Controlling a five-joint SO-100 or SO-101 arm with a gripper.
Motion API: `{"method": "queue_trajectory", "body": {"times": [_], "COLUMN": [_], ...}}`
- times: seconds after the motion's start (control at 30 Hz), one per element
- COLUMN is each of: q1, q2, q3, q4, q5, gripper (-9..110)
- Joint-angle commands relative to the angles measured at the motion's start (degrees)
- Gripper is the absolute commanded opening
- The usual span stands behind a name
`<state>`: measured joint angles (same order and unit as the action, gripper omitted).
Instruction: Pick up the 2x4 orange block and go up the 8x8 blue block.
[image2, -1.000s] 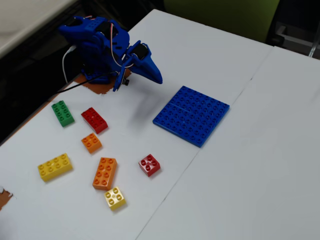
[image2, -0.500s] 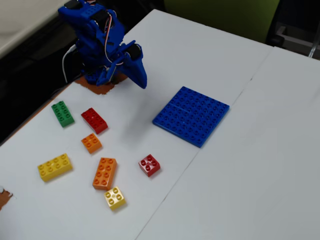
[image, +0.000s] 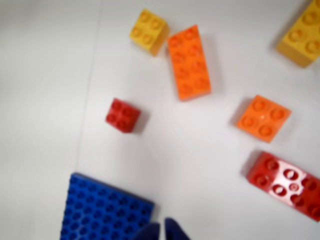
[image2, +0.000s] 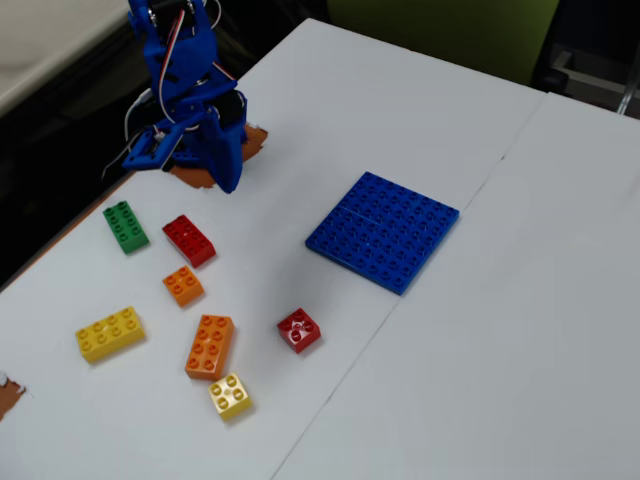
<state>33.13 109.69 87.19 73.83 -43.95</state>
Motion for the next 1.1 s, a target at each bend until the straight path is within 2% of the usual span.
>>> {"method": "queue_trajectory", "body": {"times": [0.0,0.13,0.37,0.87,1.07], "q1": [4.31,8.7,13.89,15.56,15.21], "q2": [-8.61,-20.04,-38.94,-59.41,-61.17], "q3": [-11.95,-23.12,-41.57,-58.45,-60.64], "q4": [1.58,2.72,4.48,5.89,5.45], "q5": [-8.0,-15.91,-23.03,-24.17,-24.52], "gripper": [0,0,0,0,10]}}
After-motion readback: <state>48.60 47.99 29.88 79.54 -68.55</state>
